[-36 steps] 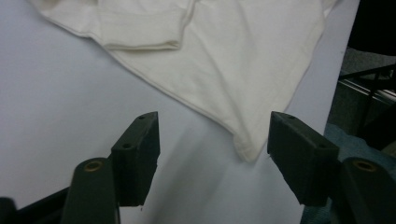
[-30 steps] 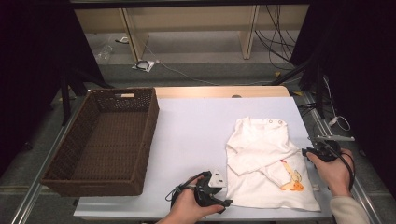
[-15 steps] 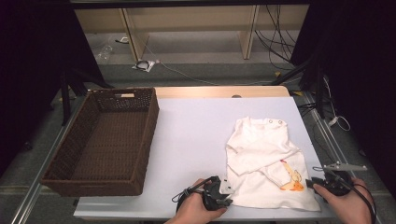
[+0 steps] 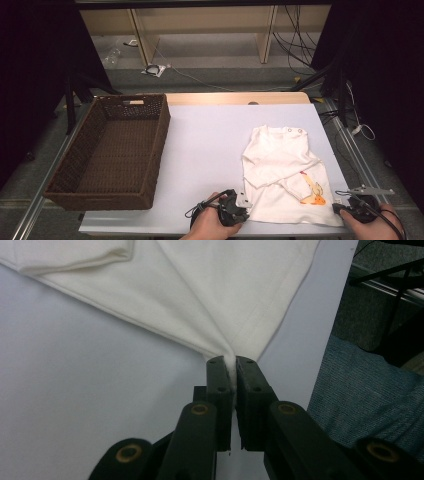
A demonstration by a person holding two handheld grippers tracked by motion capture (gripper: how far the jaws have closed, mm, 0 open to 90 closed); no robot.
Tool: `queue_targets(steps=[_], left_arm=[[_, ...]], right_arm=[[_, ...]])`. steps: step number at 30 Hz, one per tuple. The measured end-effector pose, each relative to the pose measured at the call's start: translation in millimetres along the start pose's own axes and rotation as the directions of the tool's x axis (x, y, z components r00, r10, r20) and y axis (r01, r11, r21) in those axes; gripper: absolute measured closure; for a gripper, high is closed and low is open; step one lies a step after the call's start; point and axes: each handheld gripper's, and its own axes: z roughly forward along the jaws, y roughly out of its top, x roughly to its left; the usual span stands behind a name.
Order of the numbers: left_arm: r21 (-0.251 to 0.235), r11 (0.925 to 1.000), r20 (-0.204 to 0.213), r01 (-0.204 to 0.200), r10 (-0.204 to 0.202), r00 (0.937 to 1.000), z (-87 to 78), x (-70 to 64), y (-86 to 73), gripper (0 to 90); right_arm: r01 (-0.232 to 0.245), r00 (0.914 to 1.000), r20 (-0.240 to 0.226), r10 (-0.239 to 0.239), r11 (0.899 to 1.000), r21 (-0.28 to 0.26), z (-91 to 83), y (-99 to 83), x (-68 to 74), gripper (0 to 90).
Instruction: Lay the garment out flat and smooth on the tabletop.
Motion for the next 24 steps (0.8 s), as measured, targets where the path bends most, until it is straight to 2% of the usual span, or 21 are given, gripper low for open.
queue_targets(steps=[2, 4, 13, 16, 19, 20, 21, 24], left_arm=[[-0.001, 1.0, 0.004, 0.002, -0.002, 1.0, -1.8, 0.9, -0.1, 84.6], [-0.004, 0.9999, 0.029, 0.016, -0.016, 0.9994, -3.5, 0.2, -0.9, 84.6], [0.007, 1.0, 0.06, 0.001, -0.001, 0.9982, -3.8, -7.5, -1.1, 83.6], [0.014, 0.9999, 0.054, -0.007, 0.006, 0.9985, -5.2, -7.4, -1.5, 78.0], [0.004, 1.0, 0.026, -0.007, 0.007, 0.9996, -11.2, -2.8, -3.8, 73.0], [-0.016, 0.9999, 0.004, 0.003, -0.003, 1.0, -15.6, 2.6, -6.5, 68.1], [-0.016, 0.9999, 0.004, 0.003, -0.003, 1.0, -15.6, 2.6, -6.5, 65.8], [-0.055, 0.9985, -0.022, 0.001, -0.002, 0.9998, -22.2, 9.7, -9.8, 60.7]], right_arm=[[-0.003, 0.9999, 0.013, 0.003, 1.0, 0.015, -2.2, 0.2, -1.4, 89.8], [-0.014, 0.9998, 0.017, 0.013, 1.0, 0.028, -4.7, -1.7, -6.1, 89.8], [-0.005, 0.9993, 0.036, 0.003, 0.999, 0.042, -8.9, -4.4, -11.5, 89.7], [0.001, 0.9995, 0.031, -0.003, 0.999, 0.048, -8.7, -4.2, -11.5, 89.1], [0.008, 0.9996, 0.027, -0.008, 1.0, 0.024, -8.8, -3.8, -11.5, 87.8], [0.012, 0.9995, 0.03, -0.012, 1.0, 0.005, -9.5, -2.8, -11.7, 83.1], [0.012, 0.9995, 0.03, -0.012, 1.0, 0.005, -9.5, -2.8, -11.7, 83.1], [0.026, 0.998, 0.059, -0.023, 0.998, -0.05, -10.3, -0.6, -11.4, 75.2]])
